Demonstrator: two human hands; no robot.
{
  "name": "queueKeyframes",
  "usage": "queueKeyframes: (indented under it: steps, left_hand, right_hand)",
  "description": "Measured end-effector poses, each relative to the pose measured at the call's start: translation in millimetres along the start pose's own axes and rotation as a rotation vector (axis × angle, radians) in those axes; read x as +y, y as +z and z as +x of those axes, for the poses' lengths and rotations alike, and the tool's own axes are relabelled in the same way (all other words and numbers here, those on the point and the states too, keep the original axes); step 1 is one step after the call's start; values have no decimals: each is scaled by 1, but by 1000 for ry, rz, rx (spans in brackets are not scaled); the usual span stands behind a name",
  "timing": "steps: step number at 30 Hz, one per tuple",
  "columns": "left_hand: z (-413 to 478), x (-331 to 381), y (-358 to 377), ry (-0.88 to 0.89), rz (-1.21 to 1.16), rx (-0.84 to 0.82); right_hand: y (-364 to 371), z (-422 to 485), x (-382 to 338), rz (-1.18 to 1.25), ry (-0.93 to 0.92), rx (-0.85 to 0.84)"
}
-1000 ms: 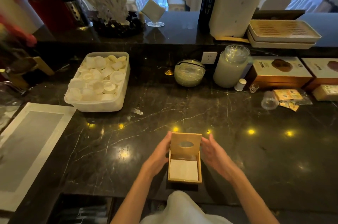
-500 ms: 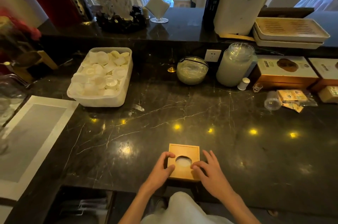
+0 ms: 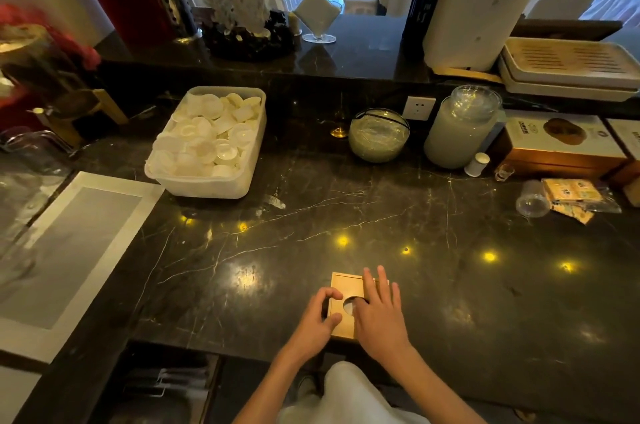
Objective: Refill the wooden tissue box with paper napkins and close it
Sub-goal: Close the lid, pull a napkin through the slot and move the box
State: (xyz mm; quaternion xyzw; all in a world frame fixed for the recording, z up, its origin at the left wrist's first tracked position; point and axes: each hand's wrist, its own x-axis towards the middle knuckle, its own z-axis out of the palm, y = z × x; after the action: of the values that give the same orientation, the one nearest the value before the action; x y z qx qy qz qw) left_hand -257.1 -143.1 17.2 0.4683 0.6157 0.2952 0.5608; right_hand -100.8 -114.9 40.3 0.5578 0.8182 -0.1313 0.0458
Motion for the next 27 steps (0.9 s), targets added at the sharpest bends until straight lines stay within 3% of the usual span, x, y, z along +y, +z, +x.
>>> queueKeyframes:
  steps: [19, 27]
  left_hand:
    - [1, 3, -5, 12, 46, -42]
    - [6, 13, -1, 90, 156, -10]
  right_hand:
    - [6, 9, 9, 78, -20, 159]
    - [11, -25, 41, 456, -59, 346]
